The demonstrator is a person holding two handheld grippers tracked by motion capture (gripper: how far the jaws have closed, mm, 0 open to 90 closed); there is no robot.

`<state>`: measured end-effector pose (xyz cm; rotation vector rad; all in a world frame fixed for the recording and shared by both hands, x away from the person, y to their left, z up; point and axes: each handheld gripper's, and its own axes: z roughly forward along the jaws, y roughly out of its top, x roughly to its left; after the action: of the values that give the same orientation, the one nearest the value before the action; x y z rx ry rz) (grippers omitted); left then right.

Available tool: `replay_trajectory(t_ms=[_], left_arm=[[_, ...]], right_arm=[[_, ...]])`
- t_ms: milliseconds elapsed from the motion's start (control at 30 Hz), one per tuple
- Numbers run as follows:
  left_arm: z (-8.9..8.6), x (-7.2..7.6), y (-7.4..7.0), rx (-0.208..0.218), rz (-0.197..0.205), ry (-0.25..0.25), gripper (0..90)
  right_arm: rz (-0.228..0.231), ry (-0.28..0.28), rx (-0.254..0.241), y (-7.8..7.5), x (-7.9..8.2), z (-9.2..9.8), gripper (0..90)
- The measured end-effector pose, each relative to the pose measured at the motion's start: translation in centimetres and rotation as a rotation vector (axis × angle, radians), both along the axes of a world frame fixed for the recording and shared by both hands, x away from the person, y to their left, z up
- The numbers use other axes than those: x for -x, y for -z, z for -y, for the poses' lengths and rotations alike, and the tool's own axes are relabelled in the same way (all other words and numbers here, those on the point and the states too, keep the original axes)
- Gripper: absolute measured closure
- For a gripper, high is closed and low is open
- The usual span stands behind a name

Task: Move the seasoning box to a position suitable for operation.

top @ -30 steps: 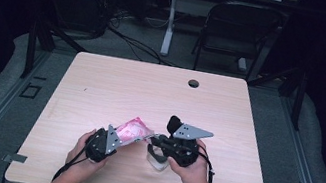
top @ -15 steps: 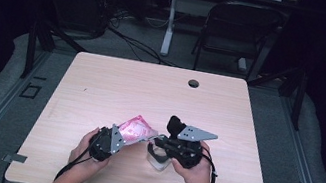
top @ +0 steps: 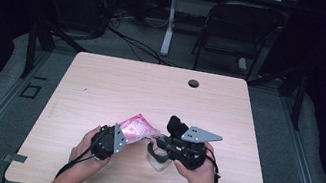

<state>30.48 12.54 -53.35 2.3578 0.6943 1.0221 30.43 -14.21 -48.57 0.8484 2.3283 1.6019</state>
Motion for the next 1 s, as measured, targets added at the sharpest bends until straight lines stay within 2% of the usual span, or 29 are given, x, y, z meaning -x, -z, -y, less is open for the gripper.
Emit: replay_trajectory(t_ms=[200,400,433,633,867,1000], left_arm=[[0.2,0.0,-0.2,-0.023,0.02,0.003,63.9],[0.2,0.0,-0.3,-0.032,0.03,0.006,64.1],[0.3,0.0,-0.4,-0.046,0.034,0.007,64.1],[0.4,-0.1,-0.4,-0.053,0.046,0.007,64.2],[0.5,-0.1,-0.5,-0.074,0.058,0.01,64.2],[0.6,-0.1,-0.5,-0.08,0.067,0.007,64.3]], right_arm=[[0.015,0.004,0.015,-0.2,0.1,0.0,71.1],[0.018,0.021,0.006,-0.4,0.0,0.5,67.4],[0.019,0.022,-0.006,-0.5,0.1,0.6,66.8],[0.04,0.021,0.006,-0.9,0.4,0.6,65.3],[0.058,0.018,0.001,-1.3,0.7,0.5,65.0],[0.053,0.012,-0.002,-1.2,0.6,0.5,70.8]])
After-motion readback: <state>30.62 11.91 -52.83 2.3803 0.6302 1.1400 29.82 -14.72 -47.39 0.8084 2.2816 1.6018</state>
